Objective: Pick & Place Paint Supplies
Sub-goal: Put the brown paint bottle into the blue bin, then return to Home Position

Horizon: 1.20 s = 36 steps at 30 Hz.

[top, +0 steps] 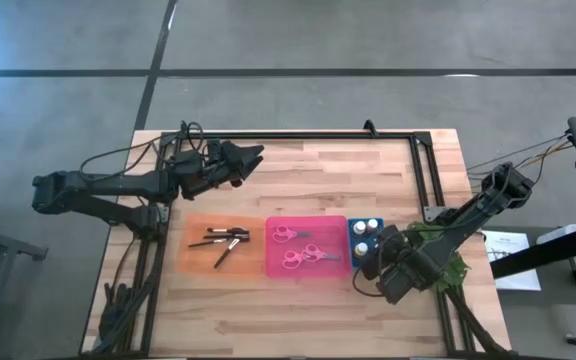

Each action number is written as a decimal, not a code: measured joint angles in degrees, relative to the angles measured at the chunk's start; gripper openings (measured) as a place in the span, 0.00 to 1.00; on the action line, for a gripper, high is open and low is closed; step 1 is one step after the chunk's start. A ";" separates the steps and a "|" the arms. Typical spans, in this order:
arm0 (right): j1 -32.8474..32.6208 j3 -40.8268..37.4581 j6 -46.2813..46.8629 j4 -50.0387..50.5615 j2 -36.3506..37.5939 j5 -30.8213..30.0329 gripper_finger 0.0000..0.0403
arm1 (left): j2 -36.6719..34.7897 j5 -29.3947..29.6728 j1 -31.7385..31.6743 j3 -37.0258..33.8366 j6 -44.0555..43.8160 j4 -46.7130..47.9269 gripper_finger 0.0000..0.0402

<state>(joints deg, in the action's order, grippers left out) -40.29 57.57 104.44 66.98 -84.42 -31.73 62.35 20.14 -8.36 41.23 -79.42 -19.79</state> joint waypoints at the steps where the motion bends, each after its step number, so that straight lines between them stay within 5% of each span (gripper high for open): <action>1: 0.00 -0.01 -0.06 0.00 0.00 0.00 0.27 | 0.00 0.00 0.00 0.00 0.06 0.00 0.84; 12: 0.00 -0.01 0.14 0.13 0.00 -0.47 0.40 | 0.00 0.00 -0.04 0.00 0.13 0.00 0.84; 24: 0.00 0.01 -0.02 0.10 1.03 -2.70 0.28 | 0.00 0.00 -0.04 0.00 0.11 0.02 0.84; 36: 0.04 0.03 -0.54 0.54 2.74 -3.07 0.27 | 0.01 -0.01 -0.04 -0.01 0.13 0.02 0.84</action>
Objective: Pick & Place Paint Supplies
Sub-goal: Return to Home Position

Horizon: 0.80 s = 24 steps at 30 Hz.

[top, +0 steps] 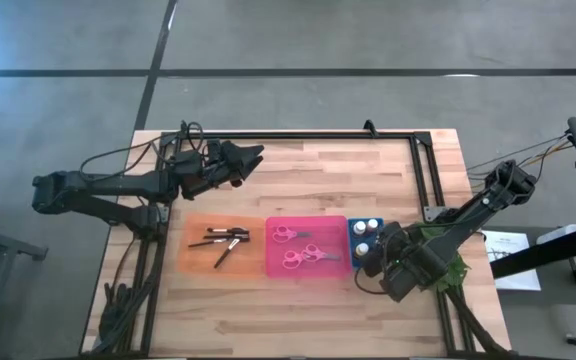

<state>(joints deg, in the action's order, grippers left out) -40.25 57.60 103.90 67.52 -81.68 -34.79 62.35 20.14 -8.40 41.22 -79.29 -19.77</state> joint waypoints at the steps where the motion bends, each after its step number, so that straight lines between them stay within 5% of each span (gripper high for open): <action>1: 0.00 0.00 0.00 0.05 0.10 0.01 0.27 | 0.00 -0.01 0.00 -0.01 0.00 0.00 0.84; 9: 0.01 1.71 0.01 3.41 1.19 -0.60 0.28 | 0.02 0.01 0.00 -0.01 0.00 0.00 0.84; 24: 2.87 11.80 -10.47 4.56 4.23 -11.07 0.28 | 0.02 -1.04 0.02 -0.01 3.83 -1.68 0.84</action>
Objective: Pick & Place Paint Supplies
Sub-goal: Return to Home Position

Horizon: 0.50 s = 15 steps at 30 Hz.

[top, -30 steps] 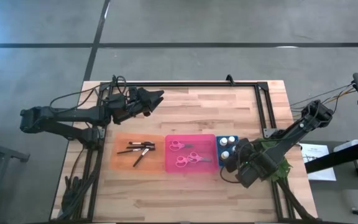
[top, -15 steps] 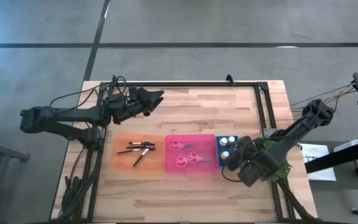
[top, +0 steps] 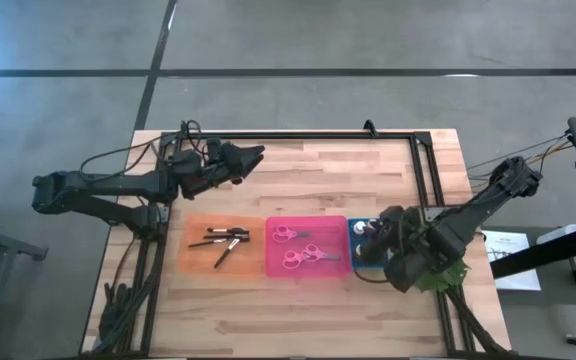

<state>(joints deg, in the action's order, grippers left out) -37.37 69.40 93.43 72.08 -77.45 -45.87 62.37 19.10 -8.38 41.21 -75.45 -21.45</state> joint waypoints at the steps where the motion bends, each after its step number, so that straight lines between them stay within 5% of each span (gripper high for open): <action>1: 0.62 0.83 -2.09 -0.77 0.13 -0.92 0.28 | -0.01 -0.69 -0.02 0.00 1.22 -0.76 0.84; 8: 7.14 4.75 -24.65 -12.73 0.30 -1.53 0.28 | -0.02 -6.37 -0.02 0.00 13.13 -5.31 0.84; 15: 14.81 3.78 -48.35 -28.94 3.26 6.61 0.28 | -2.64 -17.54 0.04 0.00 31.95 -3.79 0.84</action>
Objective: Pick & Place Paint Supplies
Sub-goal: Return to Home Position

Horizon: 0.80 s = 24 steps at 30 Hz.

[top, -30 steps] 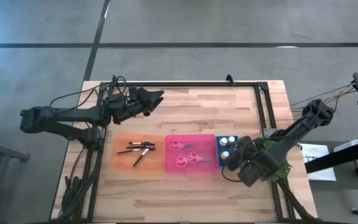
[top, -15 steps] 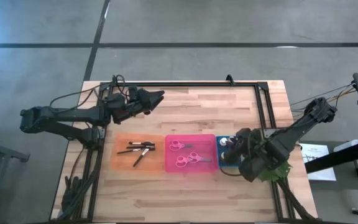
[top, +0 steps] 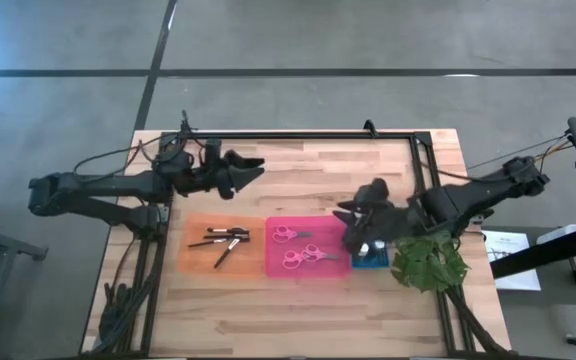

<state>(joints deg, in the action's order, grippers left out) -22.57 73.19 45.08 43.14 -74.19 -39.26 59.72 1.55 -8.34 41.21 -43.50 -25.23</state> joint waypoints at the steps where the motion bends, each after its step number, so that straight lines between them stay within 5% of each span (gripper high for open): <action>1: 1.08 -0.65 -3.34 -3.15 0.71 2.46 0.28 | -0.97 -0.08 0.00 0.00 1.95 1.16 0.84; 7: 4.82 -7.68 -19.30 -24.51 6.10 13.83 0.28 | -9.53 -0.10 0.00 0.02 16.10 11.49 0.84; 13: 5.40 -16.93 -20.53 -36.02 14.59 15.34 0.28 | -19.94 0.54 0.00 -0.25 22.32 26.22 0.79; 17: 5.38 -21.79 -18.28 -39.57 19.96 15.34 0.28 | -24.78 0.53 0.04 -3.04 24.50 32.97 0.65; 24: 5.33 -23.96 -16.35 -42.92 23.63 14.90 0.28 | -34.80 -1.68 0.04 -15.21 26.05 30.68 0.32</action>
<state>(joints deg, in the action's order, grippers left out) -17.23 49.23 28.73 0.21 -50.57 -24.36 24.93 -0.13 -8.29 26.00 -17.46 5.45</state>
